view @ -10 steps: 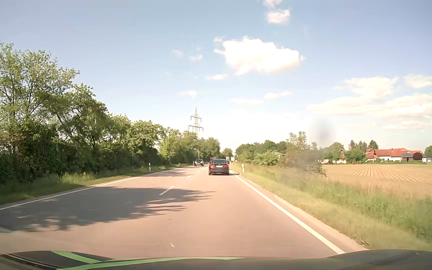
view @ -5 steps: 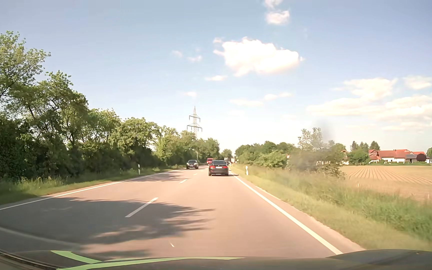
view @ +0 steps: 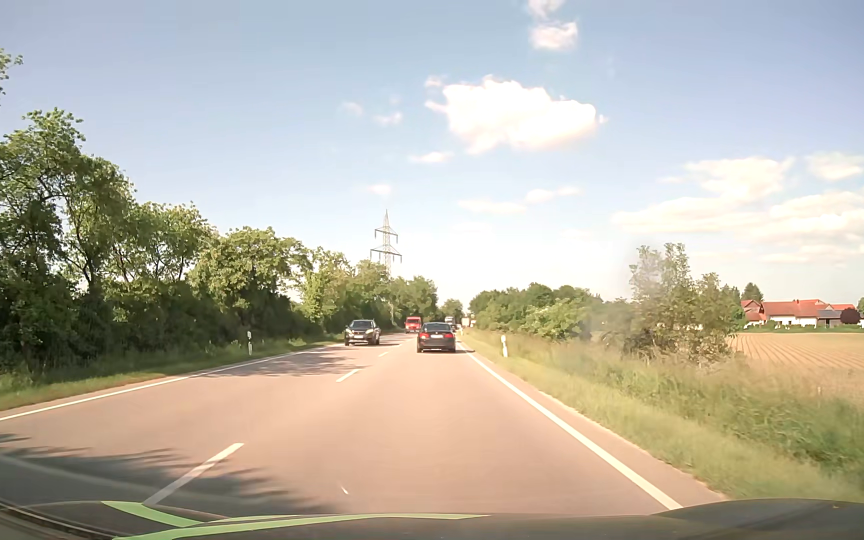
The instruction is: Follow the waypoints while adhering to traffic rules and regulations
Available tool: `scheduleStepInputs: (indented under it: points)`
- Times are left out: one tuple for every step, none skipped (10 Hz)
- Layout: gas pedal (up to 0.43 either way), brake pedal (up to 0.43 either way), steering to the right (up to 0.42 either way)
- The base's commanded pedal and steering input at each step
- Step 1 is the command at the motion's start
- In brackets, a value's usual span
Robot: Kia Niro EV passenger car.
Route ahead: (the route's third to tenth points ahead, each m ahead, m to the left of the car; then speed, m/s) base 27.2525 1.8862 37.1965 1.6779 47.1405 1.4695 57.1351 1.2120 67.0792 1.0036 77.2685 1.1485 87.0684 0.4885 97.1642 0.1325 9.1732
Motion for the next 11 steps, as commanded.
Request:
scheduleStepInputs:
  points:
    - [0.098,0.000,0.002]
    - [0.098,0.000,0.002]
    - [0.110,0.000,0.001]
    - [0.110,0.000,0.002]
    - [0.118,0.000,0.002]
    - [0.118,0.000,0.001]
    - [0.118,0.000,0.001]
    - [0.118,0.000,0.001]
    - [0.118,0.000,0.001]
    - [0.118,0.000,0.001]
    - [0.118,0.000,0.001]
